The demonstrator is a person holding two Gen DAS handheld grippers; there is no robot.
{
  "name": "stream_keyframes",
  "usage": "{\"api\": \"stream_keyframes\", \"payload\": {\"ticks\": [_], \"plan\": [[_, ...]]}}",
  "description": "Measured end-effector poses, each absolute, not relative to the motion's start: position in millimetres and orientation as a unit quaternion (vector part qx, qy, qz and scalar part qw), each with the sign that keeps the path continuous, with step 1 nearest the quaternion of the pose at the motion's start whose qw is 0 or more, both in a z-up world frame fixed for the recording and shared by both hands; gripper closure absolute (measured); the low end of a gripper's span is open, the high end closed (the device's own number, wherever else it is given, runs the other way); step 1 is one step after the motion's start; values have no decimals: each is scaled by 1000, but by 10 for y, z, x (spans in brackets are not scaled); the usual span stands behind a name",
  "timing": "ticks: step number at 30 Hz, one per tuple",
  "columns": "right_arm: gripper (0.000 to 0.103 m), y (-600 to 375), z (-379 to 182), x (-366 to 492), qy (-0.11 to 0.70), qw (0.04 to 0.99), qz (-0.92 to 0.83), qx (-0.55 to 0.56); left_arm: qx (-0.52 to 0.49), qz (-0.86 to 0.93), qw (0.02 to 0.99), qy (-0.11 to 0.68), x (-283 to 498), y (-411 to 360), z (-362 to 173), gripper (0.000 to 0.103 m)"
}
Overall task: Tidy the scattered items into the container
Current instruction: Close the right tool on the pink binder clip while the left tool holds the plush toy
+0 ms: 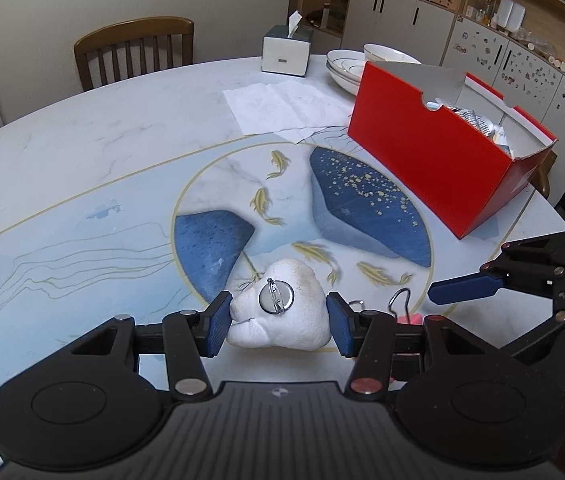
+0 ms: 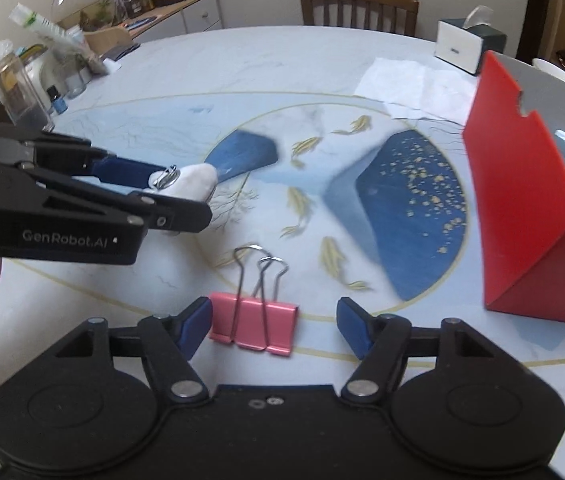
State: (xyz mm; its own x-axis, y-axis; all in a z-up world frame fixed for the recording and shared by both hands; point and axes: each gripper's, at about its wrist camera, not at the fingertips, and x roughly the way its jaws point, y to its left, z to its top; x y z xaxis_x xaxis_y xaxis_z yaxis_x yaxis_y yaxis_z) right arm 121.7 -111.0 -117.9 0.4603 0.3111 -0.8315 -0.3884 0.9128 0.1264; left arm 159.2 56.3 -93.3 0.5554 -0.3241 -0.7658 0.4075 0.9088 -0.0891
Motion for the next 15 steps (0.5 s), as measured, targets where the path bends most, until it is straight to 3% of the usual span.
{"api": "stream_keyframes", "payload": {"ticks": [7,11,15], "plan": [[35,-983,-1288,1237,489,852,184,-29,47,-203,880,428,1560,625,-951,53],[51,-953,-1275,1231,486,854,183,-36,47,-203,878,430,1541,636,-962,53],[53,-978,-1258,1235,489,853,178,-32,47,-203,878,430,1531,640,-967,53]]}}
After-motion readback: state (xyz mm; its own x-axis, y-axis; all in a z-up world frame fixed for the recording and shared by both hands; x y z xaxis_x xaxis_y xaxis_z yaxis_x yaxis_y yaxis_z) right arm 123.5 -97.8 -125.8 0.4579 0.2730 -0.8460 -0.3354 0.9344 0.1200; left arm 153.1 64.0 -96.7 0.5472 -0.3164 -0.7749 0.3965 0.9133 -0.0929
